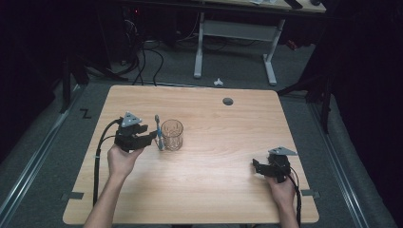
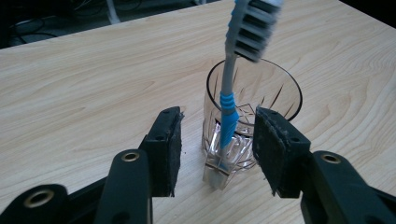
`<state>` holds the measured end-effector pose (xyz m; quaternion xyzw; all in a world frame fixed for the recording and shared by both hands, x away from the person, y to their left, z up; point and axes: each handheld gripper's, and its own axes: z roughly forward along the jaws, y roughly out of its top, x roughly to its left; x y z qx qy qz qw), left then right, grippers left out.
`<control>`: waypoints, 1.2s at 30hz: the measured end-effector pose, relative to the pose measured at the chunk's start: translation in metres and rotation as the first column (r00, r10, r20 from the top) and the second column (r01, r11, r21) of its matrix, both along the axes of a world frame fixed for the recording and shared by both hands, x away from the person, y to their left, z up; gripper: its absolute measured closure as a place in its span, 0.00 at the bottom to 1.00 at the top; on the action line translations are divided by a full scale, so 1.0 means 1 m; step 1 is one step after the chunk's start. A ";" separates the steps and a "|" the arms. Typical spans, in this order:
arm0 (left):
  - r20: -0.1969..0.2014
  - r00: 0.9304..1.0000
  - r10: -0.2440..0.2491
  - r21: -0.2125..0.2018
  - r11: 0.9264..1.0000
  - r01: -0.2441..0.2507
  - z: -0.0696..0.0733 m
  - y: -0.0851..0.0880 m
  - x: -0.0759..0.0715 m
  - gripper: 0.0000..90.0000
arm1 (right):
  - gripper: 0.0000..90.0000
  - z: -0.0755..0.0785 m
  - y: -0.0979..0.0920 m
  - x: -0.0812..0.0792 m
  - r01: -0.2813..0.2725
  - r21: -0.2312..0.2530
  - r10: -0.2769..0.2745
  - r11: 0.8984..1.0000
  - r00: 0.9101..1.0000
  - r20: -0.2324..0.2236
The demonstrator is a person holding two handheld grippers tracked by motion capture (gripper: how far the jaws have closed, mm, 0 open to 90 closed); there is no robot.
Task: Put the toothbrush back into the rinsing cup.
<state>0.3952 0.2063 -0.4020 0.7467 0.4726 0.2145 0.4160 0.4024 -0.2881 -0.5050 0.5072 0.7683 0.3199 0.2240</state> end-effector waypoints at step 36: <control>0.020 0.998 0.064 0.009 0.998 -0.064 0.014 0.020 -0.032 0.58 | 0.24 0.000 0.000 -0.001 0.004 -0.001 -0.004 1.000 1.000 -0.002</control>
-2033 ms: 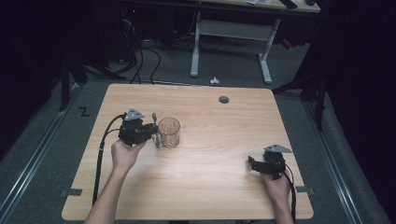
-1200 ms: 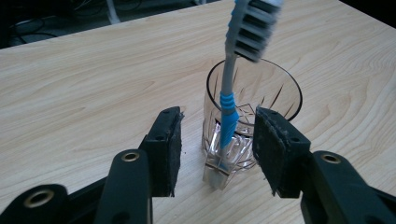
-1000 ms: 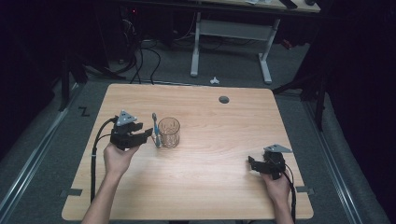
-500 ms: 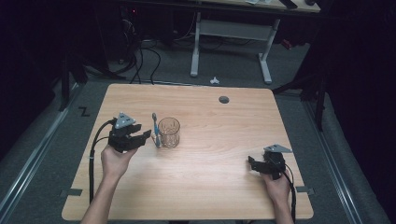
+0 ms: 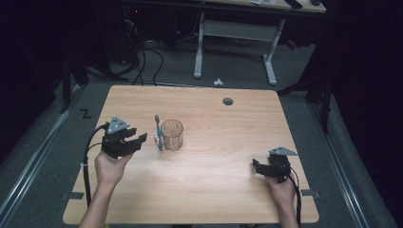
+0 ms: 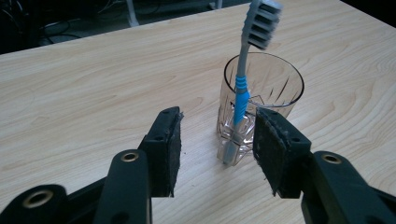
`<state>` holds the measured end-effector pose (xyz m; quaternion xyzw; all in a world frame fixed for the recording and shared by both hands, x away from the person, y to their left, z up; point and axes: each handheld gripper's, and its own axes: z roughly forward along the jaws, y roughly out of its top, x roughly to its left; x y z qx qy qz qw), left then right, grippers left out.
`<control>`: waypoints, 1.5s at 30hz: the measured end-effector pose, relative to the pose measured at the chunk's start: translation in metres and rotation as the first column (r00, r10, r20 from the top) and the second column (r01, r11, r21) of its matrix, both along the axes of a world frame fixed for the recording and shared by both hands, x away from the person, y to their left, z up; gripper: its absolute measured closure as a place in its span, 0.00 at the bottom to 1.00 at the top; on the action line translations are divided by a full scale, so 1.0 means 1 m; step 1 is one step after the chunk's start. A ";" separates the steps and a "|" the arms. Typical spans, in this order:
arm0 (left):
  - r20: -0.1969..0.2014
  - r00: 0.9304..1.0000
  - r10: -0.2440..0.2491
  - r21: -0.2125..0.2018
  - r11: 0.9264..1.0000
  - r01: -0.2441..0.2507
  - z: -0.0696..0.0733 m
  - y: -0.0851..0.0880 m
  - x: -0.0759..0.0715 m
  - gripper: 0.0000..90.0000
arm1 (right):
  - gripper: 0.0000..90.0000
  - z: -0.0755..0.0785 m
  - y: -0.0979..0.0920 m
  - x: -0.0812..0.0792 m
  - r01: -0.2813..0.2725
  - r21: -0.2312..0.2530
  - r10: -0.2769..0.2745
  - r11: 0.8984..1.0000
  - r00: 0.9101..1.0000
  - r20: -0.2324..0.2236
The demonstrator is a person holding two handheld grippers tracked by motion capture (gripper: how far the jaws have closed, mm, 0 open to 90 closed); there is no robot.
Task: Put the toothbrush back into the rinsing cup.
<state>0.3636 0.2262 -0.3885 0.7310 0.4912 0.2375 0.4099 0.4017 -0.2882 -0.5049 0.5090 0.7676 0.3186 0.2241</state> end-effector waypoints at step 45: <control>0.015 0.999 0.036 -0.048 0.998 -0.035 -0.027 0.013 -0.013 0.58 | 0.24 0.000 0.000 0.000 0.000 0.000 0.000 1.000 1.000 0.000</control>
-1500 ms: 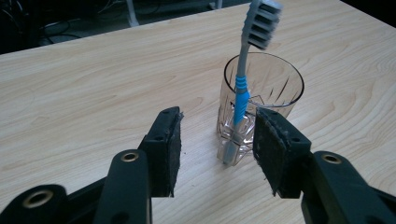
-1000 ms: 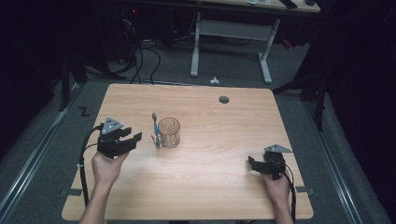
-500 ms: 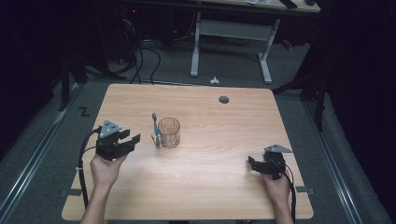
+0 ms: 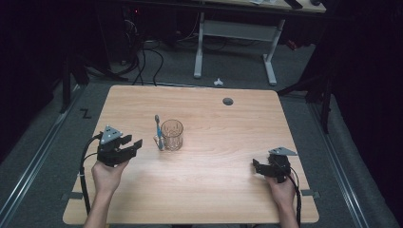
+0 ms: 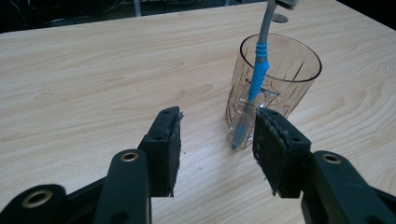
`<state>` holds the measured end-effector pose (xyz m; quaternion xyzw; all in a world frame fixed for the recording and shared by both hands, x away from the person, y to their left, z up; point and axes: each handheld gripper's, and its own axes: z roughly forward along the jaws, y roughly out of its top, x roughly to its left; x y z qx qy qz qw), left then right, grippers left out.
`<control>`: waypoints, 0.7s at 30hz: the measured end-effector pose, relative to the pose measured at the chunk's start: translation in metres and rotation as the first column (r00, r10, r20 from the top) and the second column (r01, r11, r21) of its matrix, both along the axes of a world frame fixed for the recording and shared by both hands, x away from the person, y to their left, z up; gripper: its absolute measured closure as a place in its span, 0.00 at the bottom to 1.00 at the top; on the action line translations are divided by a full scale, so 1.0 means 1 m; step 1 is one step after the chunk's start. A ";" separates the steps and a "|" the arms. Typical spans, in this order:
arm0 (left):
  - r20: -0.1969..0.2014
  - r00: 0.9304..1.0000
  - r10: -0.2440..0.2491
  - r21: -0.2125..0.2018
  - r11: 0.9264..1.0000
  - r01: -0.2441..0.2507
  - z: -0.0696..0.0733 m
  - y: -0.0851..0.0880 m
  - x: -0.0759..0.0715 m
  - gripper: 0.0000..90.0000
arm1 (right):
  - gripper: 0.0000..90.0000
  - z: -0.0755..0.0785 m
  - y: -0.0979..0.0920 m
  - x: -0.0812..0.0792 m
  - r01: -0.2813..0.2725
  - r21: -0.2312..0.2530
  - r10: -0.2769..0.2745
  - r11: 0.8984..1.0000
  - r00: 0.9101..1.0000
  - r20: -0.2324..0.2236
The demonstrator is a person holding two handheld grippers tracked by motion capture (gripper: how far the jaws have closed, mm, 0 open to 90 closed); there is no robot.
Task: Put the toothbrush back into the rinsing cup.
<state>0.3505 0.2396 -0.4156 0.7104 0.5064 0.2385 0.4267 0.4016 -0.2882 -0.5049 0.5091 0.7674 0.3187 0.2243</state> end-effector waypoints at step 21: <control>-0.020 1.000 0.018 -0.037 0.999 -0.019 -0.011 0.006 -0.008 0.56 | 0.24 0.000 0.000 0.000 0.000 0.000 0.000 1.000 1.000 0.000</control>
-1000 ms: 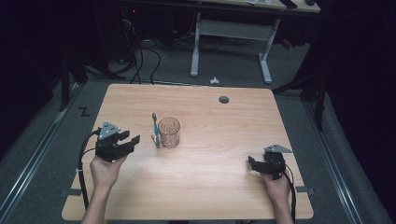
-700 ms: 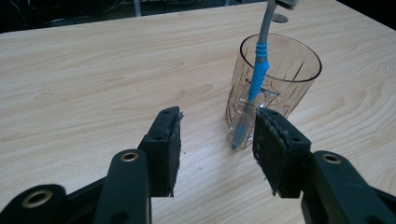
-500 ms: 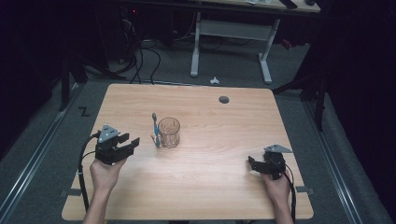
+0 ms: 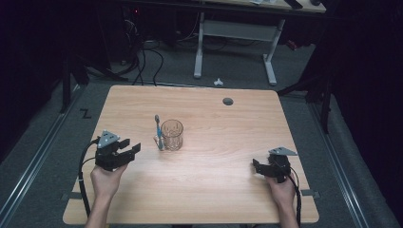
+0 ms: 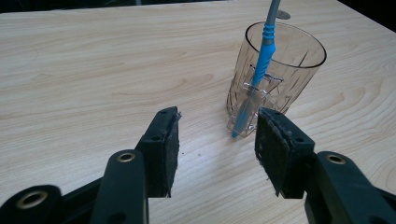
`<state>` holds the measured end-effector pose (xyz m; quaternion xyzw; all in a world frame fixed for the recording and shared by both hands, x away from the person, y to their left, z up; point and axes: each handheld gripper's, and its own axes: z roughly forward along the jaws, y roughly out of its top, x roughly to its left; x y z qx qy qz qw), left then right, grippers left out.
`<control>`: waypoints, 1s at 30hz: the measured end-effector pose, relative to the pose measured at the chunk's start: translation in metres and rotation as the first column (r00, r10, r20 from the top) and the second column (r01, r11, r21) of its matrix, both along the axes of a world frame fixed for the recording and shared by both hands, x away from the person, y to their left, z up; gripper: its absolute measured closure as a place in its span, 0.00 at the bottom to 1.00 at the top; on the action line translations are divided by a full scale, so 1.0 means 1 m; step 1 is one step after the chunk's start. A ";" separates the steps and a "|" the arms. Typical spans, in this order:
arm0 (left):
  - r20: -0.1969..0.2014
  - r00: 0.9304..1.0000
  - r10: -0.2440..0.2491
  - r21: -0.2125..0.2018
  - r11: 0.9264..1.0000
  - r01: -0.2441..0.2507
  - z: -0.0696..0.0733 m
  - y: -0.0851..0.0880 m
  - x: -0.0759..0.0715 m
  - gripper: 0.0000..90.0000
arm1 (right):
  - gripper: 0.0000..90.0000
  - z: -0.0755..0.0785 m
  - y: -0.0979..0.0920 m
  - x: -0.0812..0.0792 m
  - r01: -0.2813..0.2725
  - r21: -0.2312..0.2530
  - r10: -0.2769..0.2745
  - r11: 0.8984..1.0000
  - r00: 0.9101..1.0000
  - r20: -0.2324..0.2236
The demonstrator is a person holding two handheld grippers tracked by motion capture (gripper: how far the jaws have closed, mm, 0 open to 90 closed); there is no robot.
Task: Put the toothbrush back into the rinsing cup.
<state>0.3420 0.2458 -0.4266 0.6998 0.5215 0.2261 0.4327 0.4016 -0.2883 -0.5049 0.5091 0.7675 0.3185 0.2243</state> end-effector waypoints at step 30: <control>-0.038 0.999 0.027 -0.020 0.999 -0.027 -0.020 0.010 -0.015 0.53 | 0.24 0.000 0.000 0.000 0.000 0.000 0.000 1.000 1.000 0.000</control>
